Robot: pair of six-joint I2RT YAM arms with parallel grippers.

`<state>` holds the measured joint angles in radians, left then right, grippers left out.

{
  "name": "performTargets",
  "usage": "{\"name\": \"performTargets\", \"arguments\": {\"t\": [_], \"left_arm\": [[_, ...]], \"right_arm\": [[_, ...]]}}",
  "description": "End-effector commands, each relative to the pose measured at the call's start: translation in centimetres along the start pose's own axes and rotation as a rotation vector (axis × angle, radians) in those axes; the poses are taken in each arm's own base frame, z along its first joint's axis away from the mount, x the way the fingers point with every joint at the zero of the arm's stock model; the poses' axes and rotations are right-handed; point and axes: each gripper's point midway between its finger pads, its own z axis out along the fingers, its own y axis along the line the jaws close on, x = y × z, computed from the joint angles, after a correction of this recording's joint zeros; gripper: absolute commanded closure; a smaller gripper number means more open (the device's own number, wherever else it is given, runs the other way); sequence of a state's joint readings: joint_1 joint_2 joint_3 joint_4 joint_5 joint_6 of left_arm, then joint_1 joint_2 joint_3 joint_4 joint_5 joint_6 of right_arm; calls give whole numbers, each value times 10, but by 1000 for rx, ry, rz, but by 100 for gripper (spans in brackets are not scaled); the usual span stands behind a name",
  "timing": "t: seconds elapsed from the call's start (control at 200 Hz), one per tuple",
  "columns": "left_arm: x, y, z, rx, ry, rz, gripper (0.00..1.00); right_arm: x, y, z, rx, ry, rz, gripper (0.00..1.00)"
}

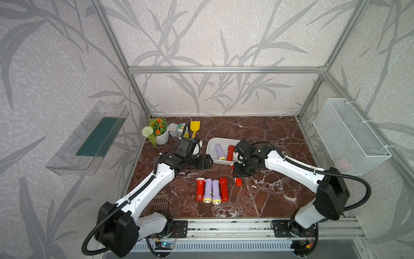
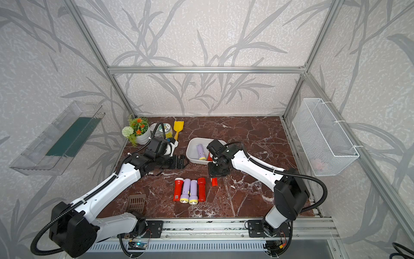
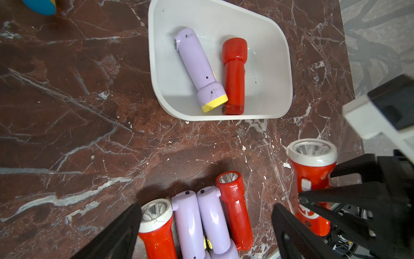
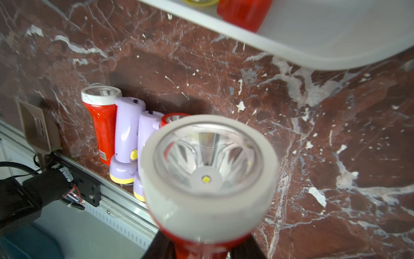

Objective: Put the flashlights into the storage boxes
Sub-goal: Pick up the flashlight from the center of the board, then place the flashlight at the storage box.

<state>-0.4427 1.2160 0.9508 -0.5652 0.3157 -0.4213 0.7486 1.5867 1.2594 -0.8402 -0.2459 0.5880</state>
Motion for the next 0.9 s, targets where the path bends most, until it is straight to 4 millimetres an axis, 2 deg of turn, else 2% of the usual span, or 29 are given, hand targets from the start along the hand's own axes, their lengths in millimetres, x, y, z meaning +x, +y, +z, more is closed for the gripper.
{"name": "performTargets", "arguments": {"t": [0.0,0.195,0.37,0.4,0.67,0.895], "left_arm": [[-22,-9,-4,23,-54,25,7],[-38,-14,3,27,-65,43,7],[-58,-25,11,56,-75,49,7],[-60,-26,13,61,-75,50,7],[-75,-31,24,67,-69,75,7],[-81,-32,29,55,-58,95,7]], "right_arm": [[-11,-7,-19,6,-22,6,68],[-42,-16,-23,-1,-58,23,68],[-79,-21,-30,-28,-105,39,68],[-84,-26,-21,-21,-84,51,68],[-131,-41,-3,-25,-101,82,68],[-153,-54,15,-34,-89,114,68]]}}
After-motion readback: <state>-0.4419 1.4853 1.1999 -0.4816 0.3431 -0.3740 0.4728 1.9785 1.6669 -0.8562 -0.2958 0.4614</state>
